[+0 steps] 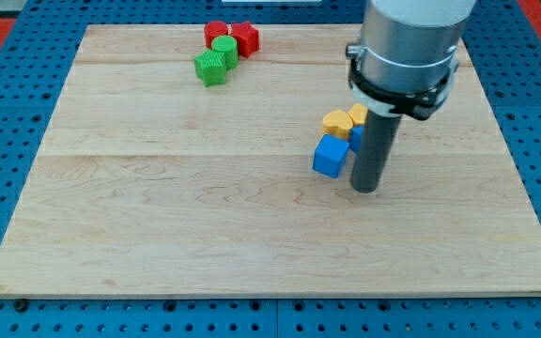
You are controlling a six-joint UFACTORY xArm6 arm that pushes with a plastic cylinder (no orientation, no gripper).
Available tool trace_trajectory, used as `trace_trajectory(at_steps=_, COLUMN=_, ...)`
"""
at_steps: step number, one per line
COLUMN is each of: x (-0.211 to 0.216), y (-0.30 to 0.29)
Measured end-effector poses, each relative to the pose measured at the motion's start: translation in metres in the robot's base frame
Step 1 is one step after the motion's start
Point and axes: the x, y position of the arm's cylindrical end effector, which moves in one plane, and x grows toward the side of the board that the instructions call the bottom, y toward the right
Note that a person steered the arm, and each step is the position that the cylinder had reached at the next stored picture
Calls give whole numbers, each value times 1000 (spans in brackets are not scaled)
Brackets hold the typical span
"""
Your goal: Move the blue cube a little bit up
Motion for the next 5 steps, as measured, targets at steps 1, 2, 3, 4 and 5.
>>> trace_trajectory(at_steps=1, x=0, y=-55)
trace_trajectory(at_steps=2, x=-1, y=-60)
trace_trajectory(at_steps=3, x=-4, y=-17)
trace_trajectory(at_steps=4, x=-13, y=-14)
trace_trajectory(at_steps=5, x=-13, y=-14)
